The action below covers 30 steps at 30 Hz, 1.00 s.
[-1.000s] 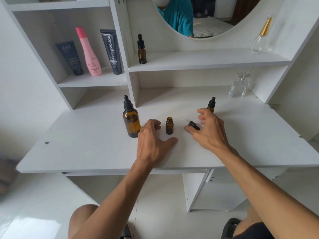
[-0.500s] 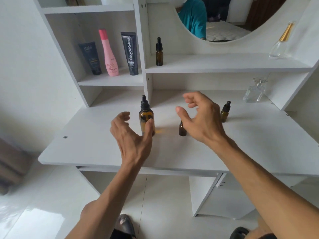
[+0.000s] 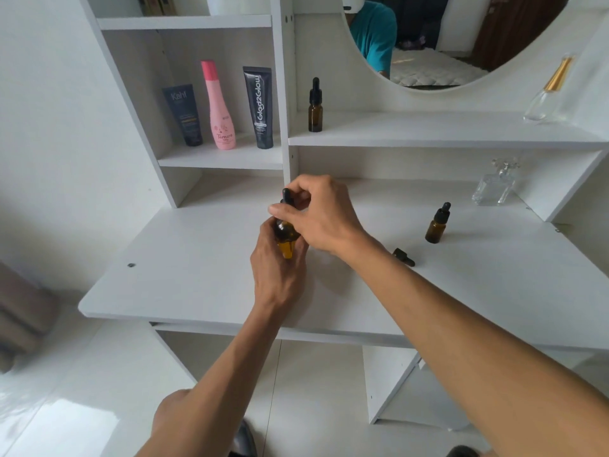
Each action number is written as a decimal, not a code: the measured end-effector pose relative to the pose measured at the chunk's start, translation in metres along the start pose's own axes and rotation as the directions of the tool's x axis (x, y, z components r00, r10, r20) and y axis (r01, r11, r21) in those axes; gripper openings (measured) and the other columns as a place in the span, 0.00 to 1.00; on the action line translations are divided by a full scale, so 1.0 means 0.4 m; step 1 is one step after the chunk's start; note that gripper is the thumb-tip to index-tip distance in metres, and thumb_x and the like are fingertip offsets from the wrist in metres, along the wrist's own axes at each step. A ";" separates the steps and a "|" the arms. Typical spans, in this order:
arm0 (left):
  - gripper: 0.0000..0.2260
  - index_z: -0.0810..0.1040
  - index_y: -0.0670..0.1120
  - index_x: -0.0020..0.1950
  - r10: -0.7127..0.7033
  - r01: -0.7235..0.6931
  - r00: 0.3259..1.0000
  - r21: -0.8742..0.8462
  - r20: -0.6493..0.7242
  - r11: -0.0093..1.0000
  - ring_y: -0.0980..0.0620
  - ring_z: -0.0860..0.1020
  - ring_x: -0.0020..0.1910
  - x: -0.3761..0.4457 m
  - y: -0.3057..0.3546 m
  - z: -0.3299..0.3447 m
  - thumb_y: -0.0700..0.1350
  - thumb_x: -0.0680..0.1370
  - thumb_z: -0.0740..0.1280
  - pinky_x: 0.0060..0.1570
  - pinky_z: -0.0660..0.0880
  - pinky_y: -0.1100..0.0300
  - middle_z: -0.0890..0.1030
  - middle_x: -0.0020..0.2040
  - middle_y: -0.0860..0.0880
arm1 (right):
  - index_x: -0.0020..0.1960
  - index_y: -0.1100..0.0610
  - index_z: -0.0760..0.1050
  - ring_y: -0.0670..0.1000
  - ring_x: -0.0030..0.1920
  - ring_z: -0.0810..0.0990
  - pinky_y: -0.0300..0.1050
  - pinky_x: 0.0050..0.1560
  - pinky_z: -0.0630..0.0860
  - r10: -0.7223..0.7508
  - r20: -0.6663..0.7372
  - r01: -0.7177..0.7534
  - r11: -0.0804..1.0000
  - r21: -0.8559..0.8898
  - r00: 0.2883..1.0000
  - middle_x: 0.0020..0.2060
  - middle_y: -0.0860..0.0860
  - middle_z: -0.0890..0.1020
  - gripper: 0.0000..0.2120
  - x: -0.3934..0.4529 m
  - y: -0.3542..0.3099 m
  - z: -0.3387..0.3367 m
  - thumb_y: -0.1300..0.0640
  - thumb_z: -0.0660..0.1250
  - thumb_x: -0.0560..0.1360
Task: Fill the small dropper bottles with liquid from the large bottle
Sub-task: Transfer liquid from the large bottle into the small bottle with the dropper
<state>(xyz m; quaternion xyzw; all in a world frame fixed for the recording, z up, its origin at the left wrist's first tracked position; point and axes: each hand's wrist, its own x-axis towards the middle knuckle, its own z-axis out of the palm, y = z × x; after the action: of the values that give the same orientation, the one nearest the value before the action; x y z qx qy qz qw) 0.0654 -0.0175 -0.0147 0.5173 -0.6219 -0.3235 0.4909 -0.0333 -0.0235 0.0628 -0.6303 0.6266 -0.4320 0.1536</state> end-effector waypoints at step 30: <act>0.22 0.72 0.50 0.71 0.014 -0.014 0.999 -0.019 -0.030 1.000 0.50 0.81 0.53 0.007 -0.027 0.011 0.50 0.79 0.72 0.55 0.75 0.57 0.82 0.58 0.52 | 0.48 0.61 0.82 0.54 0.40 0.87 0.35 0.39 0.79 -0.086 -0.158 0.148 0.886 0.439 0.984 0.39 0.55 0.86 0.06 0.068 -0.080 -0.064 0.58 0.70 0.79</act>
<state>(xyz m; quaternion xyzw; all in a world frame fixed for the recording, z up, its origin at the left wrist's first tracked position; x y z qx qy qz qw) 0.0649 -0.0235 -0.0251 0.5128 -0.6150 -0.3184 0.5073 -0.0355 -0.0342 0.1107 -0.5842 0.4794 -0.6147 0.2261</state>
